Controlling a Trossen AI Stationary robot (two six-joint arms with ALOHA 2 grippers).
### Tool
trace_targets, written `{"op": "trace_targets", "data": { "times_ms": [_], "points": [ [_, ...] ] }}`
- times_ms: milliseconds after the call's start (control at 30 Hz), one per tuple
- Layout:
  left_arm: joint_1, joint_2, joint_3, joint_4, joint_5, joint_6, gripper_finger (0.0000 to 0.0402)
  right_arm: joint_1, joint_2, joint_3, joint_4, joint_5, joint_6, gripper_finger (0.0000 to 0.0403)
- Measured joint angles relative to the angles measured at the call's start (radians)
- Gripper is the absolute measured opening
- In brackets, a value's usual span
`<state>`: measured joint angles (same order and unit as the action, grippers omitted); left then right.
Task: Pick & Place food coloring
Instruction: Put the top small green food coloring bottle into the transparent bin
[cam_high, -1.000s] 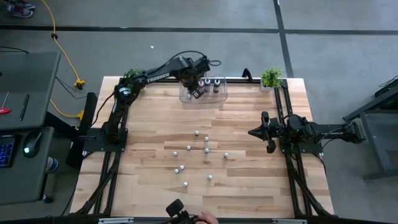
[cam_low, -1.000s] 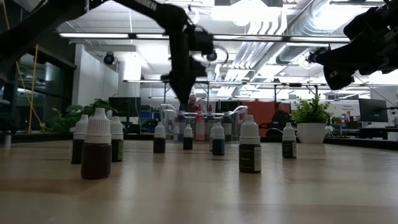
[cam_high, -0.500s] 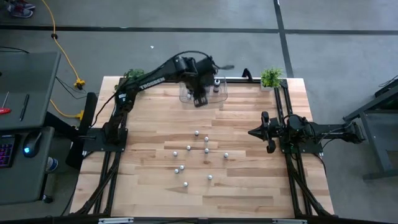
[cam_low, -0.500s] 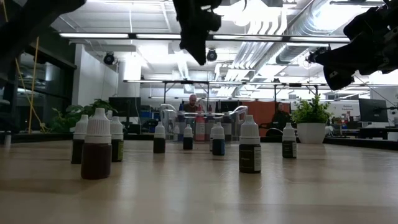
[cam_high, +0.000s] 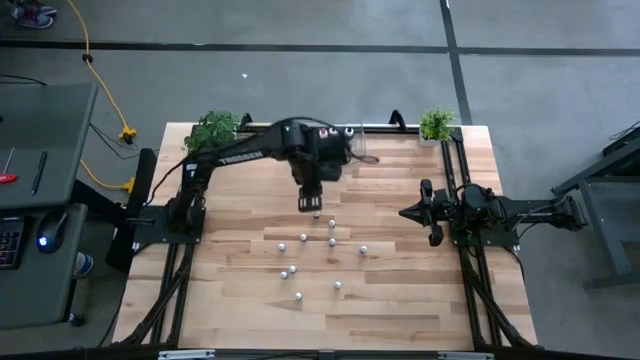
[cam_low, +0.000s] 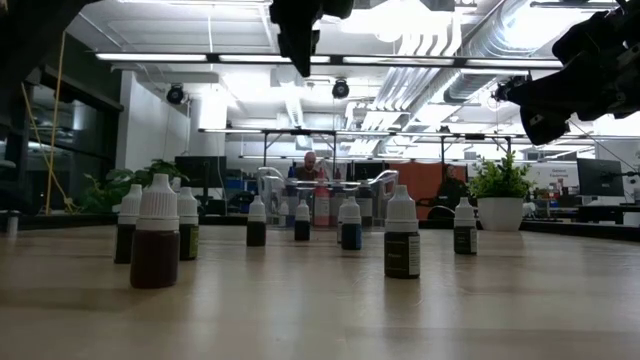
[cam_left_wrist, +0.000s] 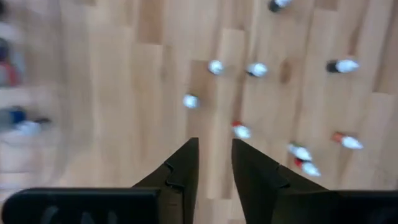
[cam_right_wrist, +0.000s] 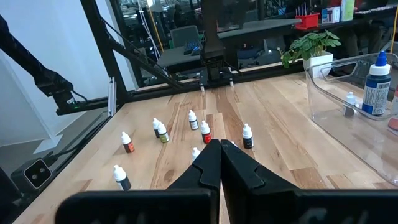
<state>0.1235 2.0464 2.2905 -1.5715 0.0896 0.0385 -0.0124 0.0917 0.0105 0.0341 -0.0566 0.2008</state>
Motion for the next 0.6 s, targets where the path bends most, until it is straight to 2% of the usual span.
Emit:
{"op": "trace_targets", "data": {
  "times_ms": [133,267,433,600],
  "points": [
    [-0.024,-0.039,-0.078,0.019,0.006,-0.053,0.0134,0.0,0.0,0.0,0.0,0.0,0.0,0.0],
    [-0.04,-0.146,-0.223,0.082,-0.008,-0.115,0.019,0.0,0.0,0.0,0.0,0.0,0.0,0.0],
    [-0.082,-0.33,-0.529,0.245,-0.008,-0.171,0.0239,0.0,0.0,0.0,0.0,0.0,0.0,0.0],
    [-0.142,-0.529,-0.885,0.475,0.001,-0.191,0.0245,0.0,0.0,0.0,0.0,0.0,0.0,0.0]
  ]
}}
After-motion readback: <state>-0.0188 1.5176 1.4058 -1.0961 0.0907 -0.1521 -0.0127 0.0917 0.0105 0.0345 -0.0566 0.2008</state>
